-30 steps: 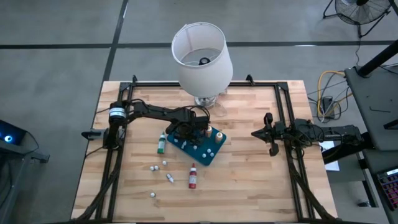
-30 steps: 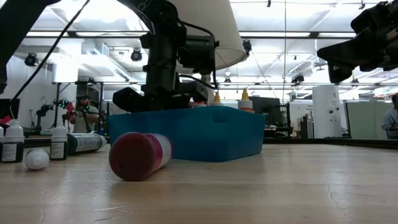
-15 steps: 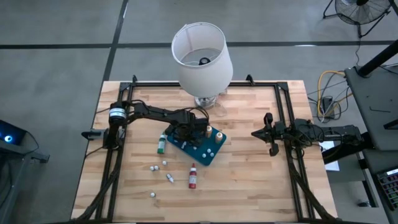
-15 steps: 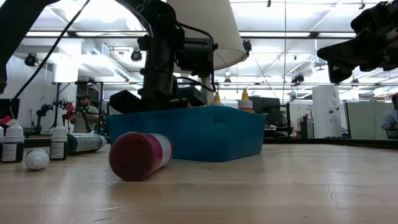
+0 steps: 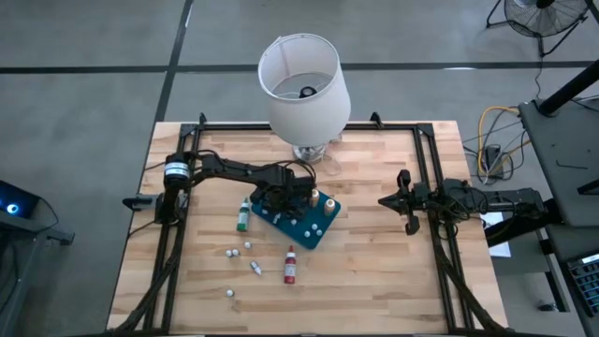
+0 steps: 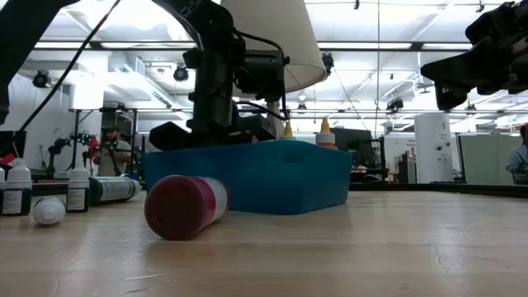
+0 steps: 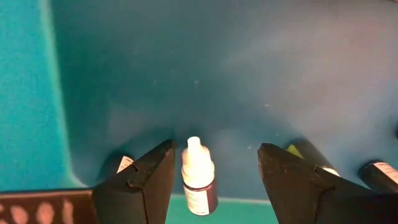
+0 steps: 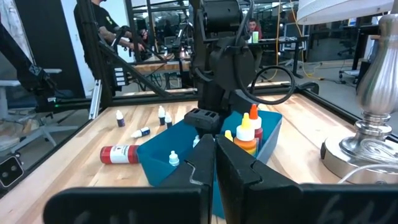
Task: Pick & Place food coloring
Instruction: Remove the small red food coloring bottle from the blue container
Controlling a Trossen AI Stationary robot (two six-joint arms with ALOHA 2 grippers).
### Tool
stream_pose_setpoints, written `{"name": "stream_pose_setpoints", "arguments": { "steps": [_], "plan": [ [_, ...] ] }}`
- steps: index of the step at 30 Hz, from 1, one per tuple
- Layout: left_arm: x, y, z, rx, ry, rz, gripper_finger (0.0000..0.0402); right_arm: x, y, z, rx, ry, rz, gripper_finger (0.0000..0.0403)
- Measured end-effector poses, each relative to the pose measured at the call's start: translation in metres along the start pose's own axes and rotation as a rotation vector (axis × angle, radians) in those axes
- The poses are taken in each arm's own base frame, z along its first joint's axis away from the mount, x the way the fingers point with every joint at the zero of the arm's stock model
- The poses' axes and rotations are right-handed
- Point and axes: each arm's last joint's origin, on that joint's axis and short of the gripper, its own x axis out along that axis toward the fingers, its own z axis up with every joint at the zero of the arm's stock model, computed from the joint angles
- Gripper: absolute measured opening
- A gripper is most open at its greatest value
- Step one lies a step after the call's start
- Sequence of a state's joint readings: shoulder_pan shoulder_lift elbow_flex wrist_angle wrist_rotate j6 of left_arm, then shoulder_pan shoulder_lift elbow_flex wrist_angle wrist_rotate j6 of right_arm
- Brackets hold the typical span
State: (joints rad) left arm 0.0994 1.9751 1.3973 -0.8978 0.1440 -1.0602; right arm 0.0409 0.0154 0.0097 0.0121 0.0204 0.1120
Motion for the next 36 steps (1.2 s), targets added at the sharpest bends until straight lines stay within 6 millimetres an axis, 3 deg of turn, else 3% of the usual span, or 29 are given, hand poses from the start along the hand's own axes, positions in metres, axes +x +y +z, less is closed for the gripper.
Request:
{"name": "stream_pose_setpoints", "arguments": {
  "steps": [9, 36],
  "plan": [
    [0.0028, 0.0024, -0.001, -0.01, 0.009, 0.01, 0.0197, 0.0, 0.0, 0.0, 0.0, 0.0, 0.0, 0.0008],
    [0.0028, 0.0025, -0.0009, -0.013, 0.011, 0.009, 0.0067, 0.0, 0.0, 0.0, 0.0, 0.0, 0.0, 0.0008]
  ]
}}
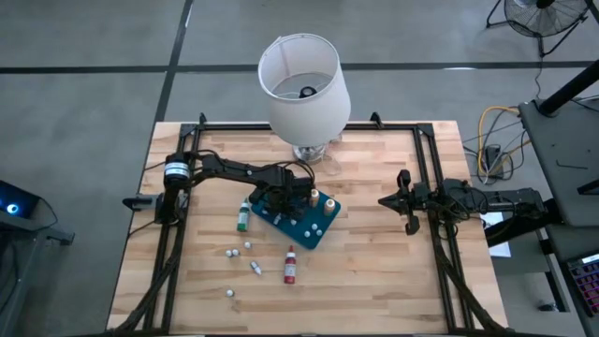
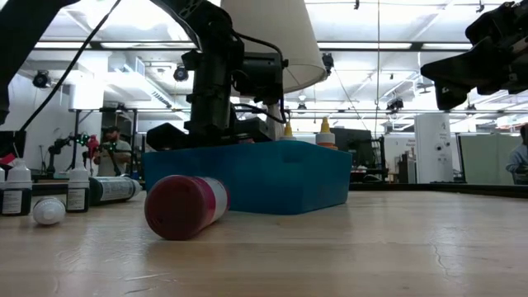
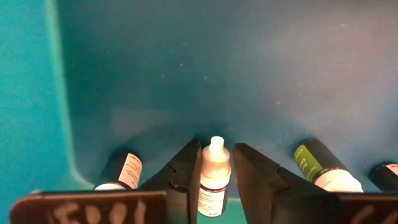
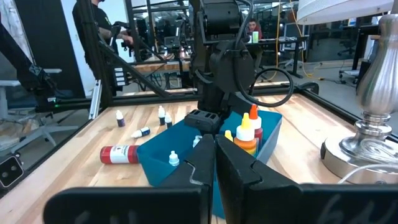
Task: Pick & Place food coloring
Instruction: Remove the small red food coloring bottle from the blue container
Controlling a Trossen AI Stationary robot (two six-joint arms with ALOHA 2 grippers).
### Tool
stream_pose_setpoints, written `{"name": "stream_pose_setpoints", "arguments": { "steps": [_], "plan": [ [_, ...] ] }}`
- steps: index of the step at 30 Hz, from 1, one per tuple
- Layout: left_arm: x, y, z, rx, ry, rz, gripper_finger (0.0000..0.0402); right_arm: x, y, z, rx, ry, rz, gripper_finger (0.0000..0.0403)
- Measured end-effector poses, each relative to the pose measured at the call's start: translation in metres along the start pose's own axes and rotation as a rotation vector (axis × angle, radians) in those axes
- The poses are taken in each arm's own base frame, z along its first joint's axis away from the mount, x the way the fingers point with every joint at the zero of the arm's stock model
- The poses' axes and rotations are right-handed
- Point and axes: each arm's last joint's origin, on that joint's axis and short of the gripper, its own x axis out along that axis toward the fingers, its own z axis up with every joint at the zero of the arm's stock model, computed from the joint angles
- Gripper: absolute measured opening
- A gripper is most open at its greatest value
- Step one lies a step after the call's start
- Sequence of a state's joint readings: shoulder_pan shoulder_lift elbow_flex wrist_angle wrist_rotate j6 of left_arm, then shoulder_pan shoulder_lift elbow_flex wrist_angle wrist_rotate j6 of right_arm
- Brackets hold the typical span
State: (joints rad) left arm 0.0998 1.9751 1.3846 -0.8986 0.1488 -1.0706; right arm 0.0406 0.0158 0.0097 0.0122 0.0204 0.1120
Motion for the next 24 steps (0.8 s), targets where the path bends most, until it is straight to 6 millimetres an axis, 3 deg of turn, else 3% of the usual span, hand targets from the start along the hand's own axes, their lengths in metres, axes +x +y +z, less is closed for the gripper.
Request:
{"name": "stream_pose_setpoints", "arguments": {
  "steps": [10, 24],
  "plan": [
    [0.0042, 0.0001, 0.0006, -0.003, 0.023, 0.007, 0.0031, 0.0, 0.0, 0.0, 0.0, 0.0, 0.0, 0.0008],
    [0.0004, -0.0018, 0.003, -0.002, 0.021, 0.006, 0.0031, 0.0, 0.0, 0.0, 0.0, 0.0, 0.0, 0.0008]
  ]
}}
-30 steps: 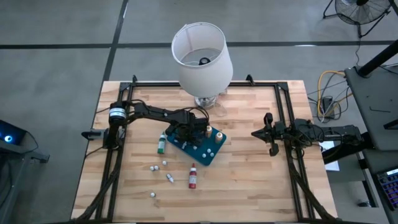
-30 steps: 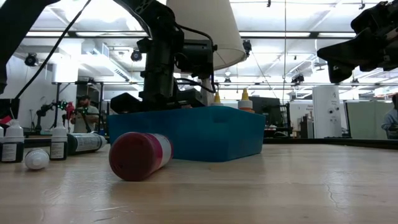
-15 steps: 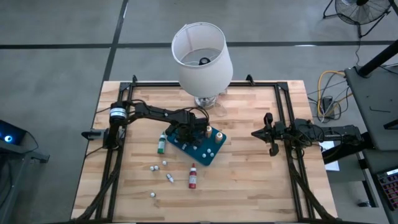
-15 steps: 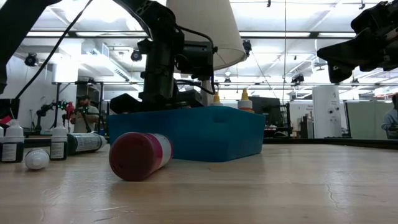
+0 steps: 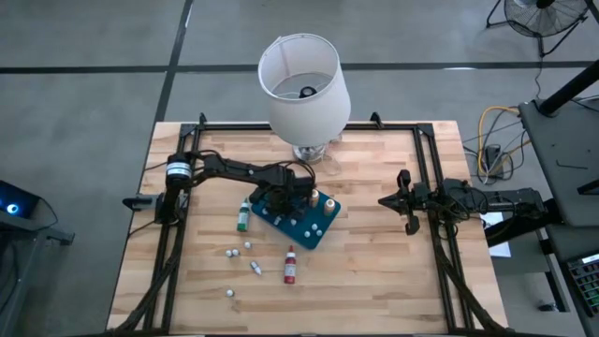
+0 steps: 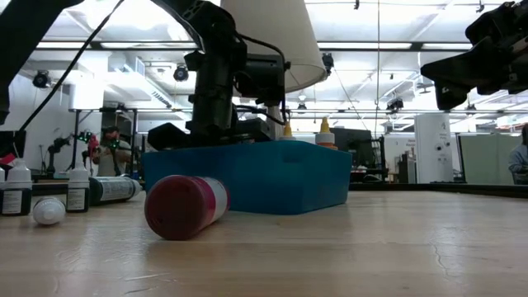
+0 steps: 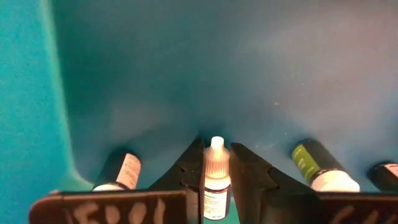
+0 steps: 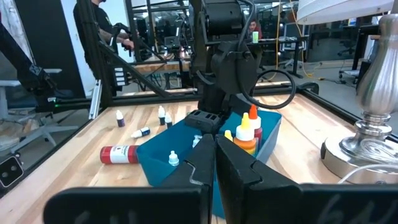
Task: Pick & Place food coloring
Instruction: Remove the small red food coloring bottle from the blue container
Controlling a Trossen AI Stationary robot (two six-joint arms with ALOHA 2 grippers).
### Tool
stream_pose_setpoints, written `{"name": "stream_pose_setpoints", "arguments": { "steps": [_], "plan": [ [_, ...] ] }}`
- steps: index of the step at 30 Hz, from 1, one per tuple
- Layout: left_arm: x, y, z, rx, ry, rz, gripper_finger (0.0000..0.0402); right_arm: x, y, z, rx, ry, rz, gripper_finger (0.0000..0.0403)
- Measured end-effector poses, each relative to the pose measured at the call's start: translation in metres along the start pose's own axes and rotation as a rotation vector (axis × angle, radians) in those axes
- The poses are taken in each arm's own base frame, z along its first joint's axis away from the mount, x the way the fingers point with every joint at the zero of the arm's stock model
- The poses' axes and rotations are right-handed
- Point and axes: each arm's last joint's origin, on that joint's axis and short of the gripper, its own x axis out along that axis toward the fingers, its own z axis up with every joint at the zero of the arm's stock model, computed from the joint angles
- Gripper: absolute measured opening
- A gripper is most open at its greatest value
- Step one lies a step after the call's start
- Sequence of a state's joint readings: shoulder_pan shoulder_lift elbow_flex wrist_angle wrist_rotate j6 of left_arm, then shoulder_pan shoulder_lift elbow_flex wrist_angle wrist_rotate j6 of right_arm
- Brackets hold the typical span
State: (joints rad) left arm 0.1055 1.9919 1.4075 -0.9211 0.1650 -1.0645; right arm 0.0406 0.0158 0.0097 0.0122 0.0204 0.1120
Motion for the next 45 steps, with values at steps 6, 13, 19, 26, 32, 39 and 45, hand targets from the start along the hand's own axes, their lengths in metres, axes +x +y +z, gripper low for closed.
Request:
{"name": "stream_pose_setpoints", "arguments": {
  "steps": [6, 13, 19, 26, 32, 39, 45],
  "plan": [
    [-0.005, -0.001, 0.002, 0.012, 0.0, 0.003, 0.0031, 0.0, 0.0, 0.0, 0.0, 0.0, 0.0, 0.0009],
    [-0.012, 0.005, 0.003, 0.012, 0.0, 0.041, 0.0031, 0.0, 0.0, 0.0, 0.0, 0.0, 0.0, 0.0009],
    [-0.023, 0.0, 0.006, 0.038, -0.027, 0.028, 0.003, 0.0, 0.0, 0.0, 0.0, 0.0, 0.0, 0.0009],
    [-0.047, 0.001, 0.005, 0.051, -0.077, 0.044, 0.003, 0.0, 0.0, 0.0, 0.0, 0.0, 0.0, 0.0008],
    [-0.073, 0.006, -0.005, 0.054, -0.133, 0.009, 0.003, 0.0, 0.0, 0.0, 0.0, -0.001, -0.001, 0.0008],
    [-0.096, 0.005, -0.026, 0.097, -0.218, -0.029, 0.003, 0.0, 0.0, 0.0, 0.0, -0.001, 0.0, 0.0008],
    [-0.108, -0.006, -0.045, 0.222, -0.278, -0.125, 0.003, 0.0, 0.0, 0.0, 0.0, 0.0, 0.0, 0.0008]
  ]
}}
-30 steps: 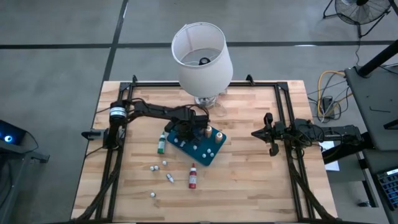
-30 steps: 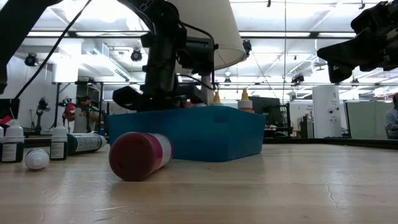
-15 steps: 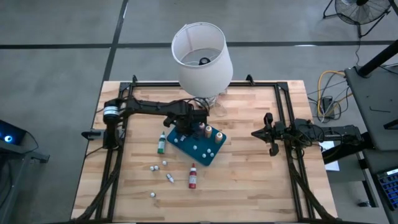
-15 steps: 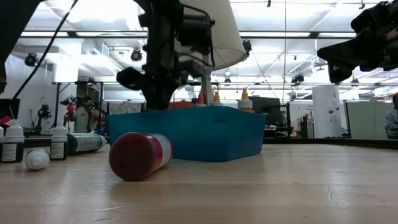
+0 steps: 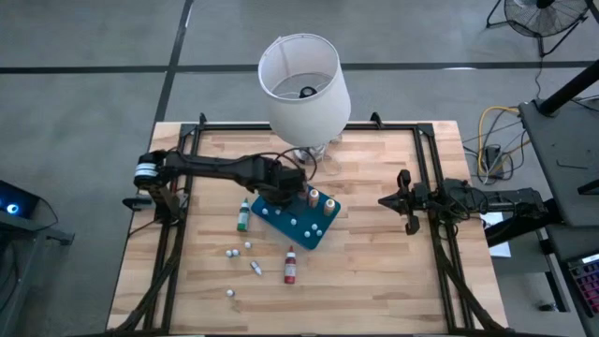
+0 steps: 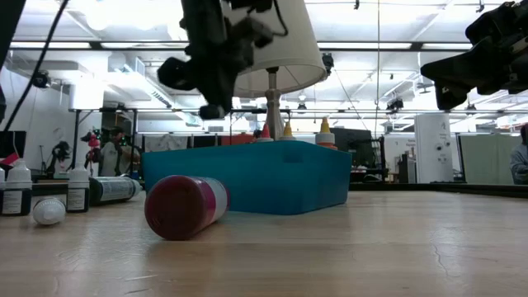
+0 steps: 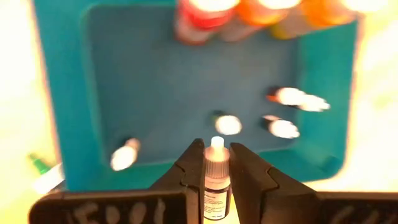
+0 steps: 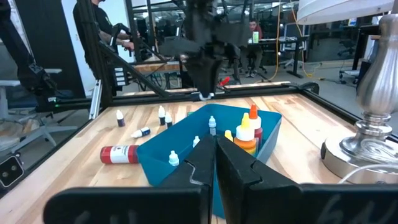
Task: Pick & Place food coloring
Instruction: Remove the small red food coloring bottle from the blue container
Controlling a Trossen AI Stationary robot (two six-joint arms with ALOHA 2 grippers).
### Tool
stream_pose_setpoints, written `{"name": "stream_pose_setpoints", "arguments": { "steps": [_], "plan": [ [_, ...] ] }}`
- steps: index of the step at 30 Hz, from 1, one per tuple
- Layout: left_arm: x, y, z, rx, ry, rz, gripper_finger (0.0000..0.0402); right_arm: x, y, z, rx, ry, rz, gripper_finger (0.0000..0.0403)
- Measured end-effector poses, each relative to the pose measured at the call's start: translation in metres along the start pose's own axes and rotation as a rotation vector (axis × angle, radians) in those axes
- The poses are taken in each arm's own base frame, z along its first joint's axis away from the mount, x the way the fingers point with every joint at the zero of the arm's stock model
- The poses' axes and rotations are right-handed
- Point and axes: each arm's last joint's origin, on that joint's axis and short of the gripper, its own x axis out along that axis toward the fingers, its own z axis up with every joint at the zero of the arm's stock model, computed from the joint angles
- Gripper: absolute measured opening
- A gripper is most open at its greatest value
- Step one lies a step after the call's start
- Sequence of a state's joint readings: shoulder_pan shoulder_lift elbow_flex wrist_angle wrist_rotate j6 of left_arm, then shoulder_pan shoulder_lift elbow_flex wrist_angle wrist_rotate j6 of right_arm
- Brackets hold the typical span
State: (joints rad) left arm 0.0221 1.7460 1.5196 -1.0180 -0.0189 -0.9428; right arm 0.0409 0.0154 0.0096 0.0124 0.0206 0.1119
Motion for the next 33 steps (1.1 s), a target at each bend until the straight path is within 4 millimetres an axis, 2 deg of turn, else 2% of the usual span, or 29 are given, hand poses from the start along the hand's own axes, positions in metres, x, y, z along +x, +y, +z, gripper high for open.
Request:
{"name": "stream_pose_setpoints", "arguments": {
  "steps": [8, 11, 15, 23, 33],
  "plan": [
    [-0.011, -0.031, -0.01, 0.326, -0.162, -0.204, 0.003, 0.0, 0.0, 0.0, 0.0, 0.0, 0.0, 0.0009],
    [-0.015, -0.041, -0.02, 0.447, -0.23, -0.299, 0.003, 0.0, 0.0, 0.0, 0.0, 0.0, 0.0, 0.0008],
    [-0.02, -0.049, -0.043, 0.536, -0.29, -0.404, 0.003, 0.0, 0.0, 0.0, 0.0, 0.001, 0.0, 0.0008],
    [-0.02, -0.046, -0.102, 0.643, -0.349, -0.449, 0.003, 0.0, 0.0, -0.001, 0.0, 0.008, -0.003, 0.0008],
    [-0.007, -0.029, -0.119, 0.569, -0.504, -0.678, 0.003, 0.001, 0.0, -0.001, 0.0, 0.009, -0.004, 0.0008]
  ]
}}
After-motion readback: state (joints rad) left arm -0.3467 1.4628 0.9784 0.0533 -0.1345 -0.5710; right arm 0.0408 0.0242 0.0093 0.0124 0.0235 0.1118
